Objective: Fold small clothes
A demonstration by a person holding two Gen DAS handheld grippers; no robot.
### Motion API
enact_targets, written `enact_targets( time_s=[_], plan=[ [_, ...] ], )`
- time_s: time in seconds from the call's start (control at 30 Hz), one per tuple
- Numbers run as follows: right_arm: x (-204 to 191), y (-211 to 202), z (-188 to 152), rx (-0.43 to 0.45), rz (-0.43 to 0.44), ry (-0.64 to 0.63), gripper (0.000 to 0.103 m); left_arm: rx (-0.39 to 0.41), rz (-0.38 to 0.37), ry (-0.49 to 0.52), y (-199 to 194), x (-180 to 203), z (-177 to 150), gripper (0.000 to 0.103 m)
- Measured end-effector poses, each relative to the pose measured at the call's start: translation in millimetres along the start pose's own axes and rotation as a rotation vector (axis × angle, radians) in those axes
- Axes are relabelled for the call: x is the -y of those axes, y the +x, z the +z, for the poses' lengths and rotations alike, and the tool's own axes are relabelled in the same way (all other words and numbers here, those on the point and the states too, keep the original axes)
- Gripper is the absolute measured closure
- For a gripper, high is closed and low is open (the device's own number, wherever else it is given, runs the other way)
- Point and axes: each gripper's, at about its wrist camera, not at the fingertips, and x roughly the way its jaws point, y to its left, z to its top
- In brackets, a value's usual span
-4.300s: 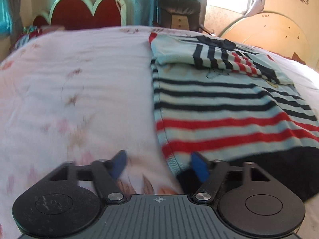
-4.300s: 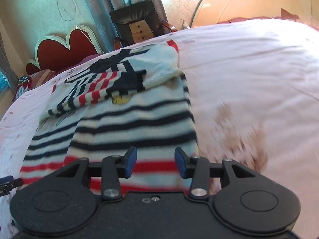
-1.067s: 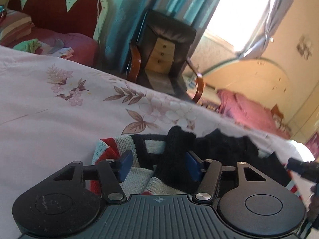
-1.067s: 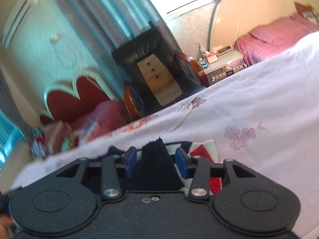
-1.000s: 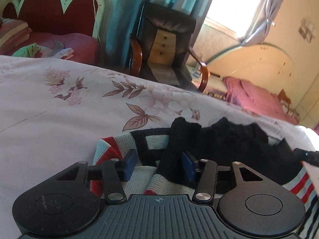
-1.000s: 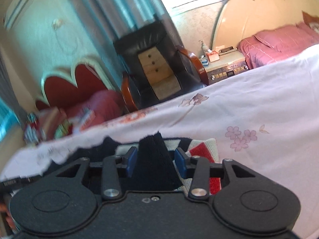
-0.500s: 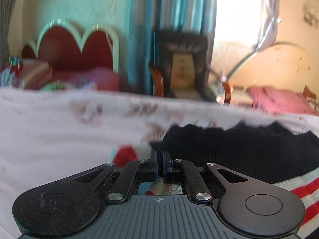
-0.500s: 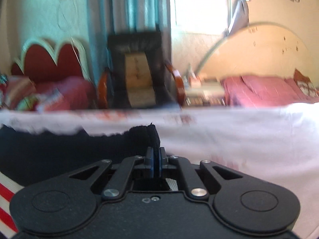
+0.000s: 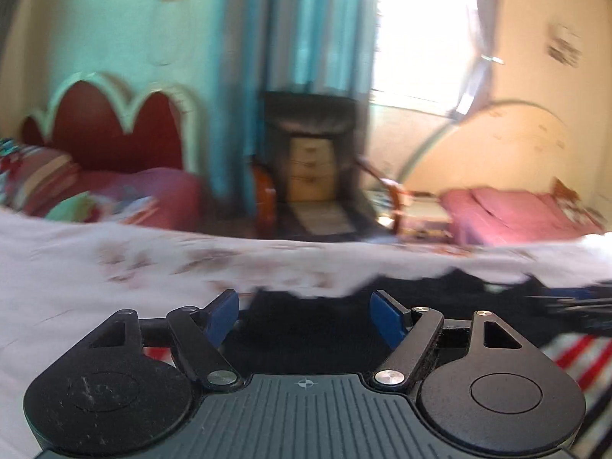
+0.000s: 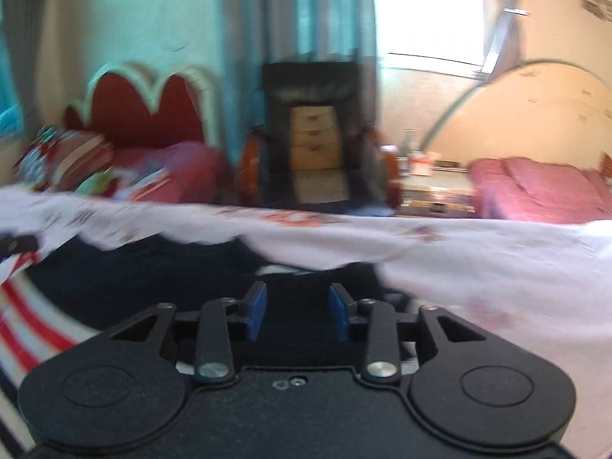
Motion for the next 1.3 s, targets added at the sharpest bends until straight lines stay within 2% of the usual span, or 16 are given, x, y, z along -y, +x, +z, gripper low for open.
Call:
enact_targets(
  time_s=[0.1, 0.2, 0.3, 0.4, 0.47, 0.5, 0.53, 0.57, 0.6, 0.63, 0.7, 0.83, 0.93, 1.0, 1.17, 1.3],
  plan=[
    [-35, 16, 2, -0.058, 0.069, -0.049, 0.065, -0.077, -0.06, 0.08, 17, 34, -4, 0.028],
    [-52, 29, -3, -0.113, 0.049, -0.095, 0.06, -0.192, -0.075, 0.085, 31, 33, -15, 0.028],
    [-43, 21, -10, -0.104, -0.006, -0.149, 0.06, -0.166, 0.0, 0.06, 24, 3, -28, 0.028],
    [-3, 11, -15, -0.113, -0.115, -0.125, 0.06, -0.127, 0.052, 0.089, 11, -26, -40, 0.028],
    [28, 5, -20, -0.112, -0.153, -0.08, 0.06, -0.122, 0.036, 0.062, 6, -38, -43, 0.028],
    [38, 3, -22, -0.114, -0.144, -0.063, 0.058, -0.119, 0.033, 0.05, 6, -39, -43, 0.028],
    [43, 1, -22, -0.118, -0.136, -0.046, 0.049, -0.12, 0.045, 0.07, 8, -35, -42, 0.028],
    [44, 1, -22, -0.131, -0.148, -0.038, 0.049, -0.119, 0.061, 0.101, 10, -30, -41, 0.027],
    [43, 0, -21, -0.134, -0.15, -0.033, 0.05, -0.116, 0.078, 0.126, 10, -24, -39, 0.027],
    [39, -3, -18, -0.134, -0.163, -0.027, 0.057, -0.113, 0.087, 0.134, 6, -20, -37, 0.027],
    [28, -18, -15, -0.091, -0.148, -0.012, 0.065, -0.077, 0.039, 0.1, -10, -13, -31, 0.027],
    [-11, -40, -23, -0.021, -0.067, -0.048, 0.065, -0.041, -0.045, 0.085, -33, 20, -32, 0.027],
    [-44, -36, -35, -0.058, 0.01, -0.086, 0.069, -0.074, -0.089, 0.096, -35, 46, -40, 0.027],
    [-62, -35, -43, -0.071, 0.011, -0.119, 0.067, -0.109, -0.092, 0.1, -33, 53, -47, 0.027],
    [-57, -35, -49, -0.092, -0.034, -0.143, 0.067, -0.133, -0.063, 0.065, -38, 33, -64, 0.024],
    [-4, -37, -46, -0.081, -0.232, -0.084, 0.067, -0.125, 0.0, 0.037, -48, 0, -71, 0.019]
  ],
)
